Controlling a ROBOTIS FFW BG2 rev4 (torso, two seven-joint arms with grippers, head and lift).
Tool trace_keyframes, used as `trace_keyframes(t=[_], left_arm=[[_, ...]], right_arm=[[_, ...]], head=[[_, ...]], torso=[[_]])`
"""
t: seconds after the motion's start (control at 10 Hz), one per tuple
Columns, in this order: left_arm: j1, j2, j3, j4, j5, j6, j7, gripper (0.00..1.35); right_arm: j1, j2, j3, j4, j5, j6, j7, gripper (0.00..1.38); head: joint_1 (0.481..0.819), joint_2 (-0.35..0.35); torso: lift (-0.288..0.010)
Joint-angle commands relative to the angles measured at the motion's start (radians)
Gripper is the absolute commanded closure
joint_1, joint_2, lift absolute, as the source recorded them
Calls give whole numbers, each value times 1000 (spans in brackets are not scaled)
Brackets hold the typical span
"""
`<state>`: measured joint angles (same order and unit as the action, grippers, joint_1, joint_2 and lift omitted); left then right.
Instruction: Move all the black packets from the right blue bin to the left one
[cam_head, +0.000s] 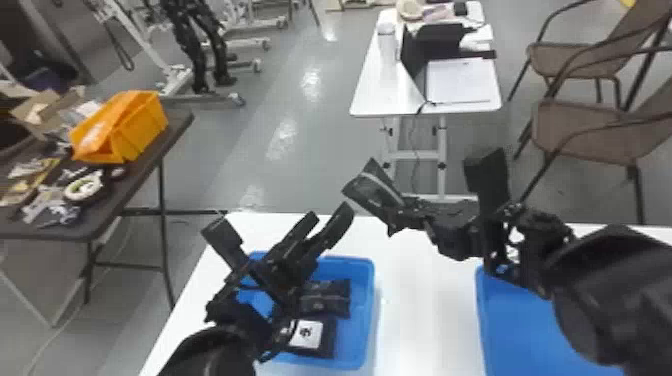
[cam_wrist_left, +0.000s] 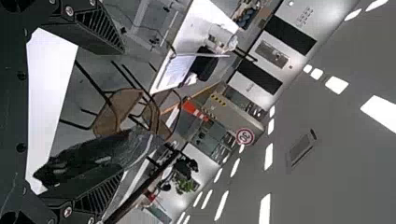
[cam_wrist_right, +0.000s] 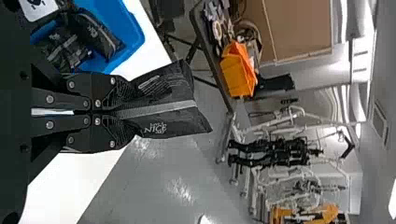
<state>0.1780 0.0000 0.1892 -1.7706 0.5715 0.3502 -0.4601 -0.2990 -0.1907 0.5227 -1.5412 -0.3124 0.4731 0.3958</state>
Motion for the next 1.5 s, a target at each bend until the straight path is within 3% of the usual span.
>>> trace_keyframes(t=[0.0,0.1,0.3,0.6,0.7,0.8,1.0,1.1,1.4], left_arm=[[-8,-3,-22,13,102,24,0,136],[-14,-3,-36,22,137,24,-5,136],[-41,29,-80,56,182,4,-25,136],[-57,34,-111,105,179,-68,-37,136],[-57,34,-97,103,162,-37,-37,279],[-55,38,-96,102,145,-45,-38,749],[-48,18,-94,100,163,-33,-22,1225],[-48,12,-93,99,159,1,-23,1208],[-43,25,-96,100,146,-50,-25,1210]], right_arm=[[-23,14,17,47,-24,-50,25,1282],[-26,17,25,56,-40,-51,25,1282],[-51,17,63,79,-93,-50,29,1282],[-81,17,100,104,-112,-47,48,1282],[-81,17,100,112,-123,-41,49,1282],[-86,17,103,116,-123,-39,51,1282],[-91,17,108,125,-126,-37,58,1282],[-91,17,108,130,-131,-39,61,1282],[-94,17,108,141,-132,-53,71,1282]], head=[[695,260],[695,258],[695,250],[695,253],[695,254],[695,258],[695,264],[695,264],[695,258]], torso=[[0],[0],[0],[0],[0],[0],[0],[0],[0]])
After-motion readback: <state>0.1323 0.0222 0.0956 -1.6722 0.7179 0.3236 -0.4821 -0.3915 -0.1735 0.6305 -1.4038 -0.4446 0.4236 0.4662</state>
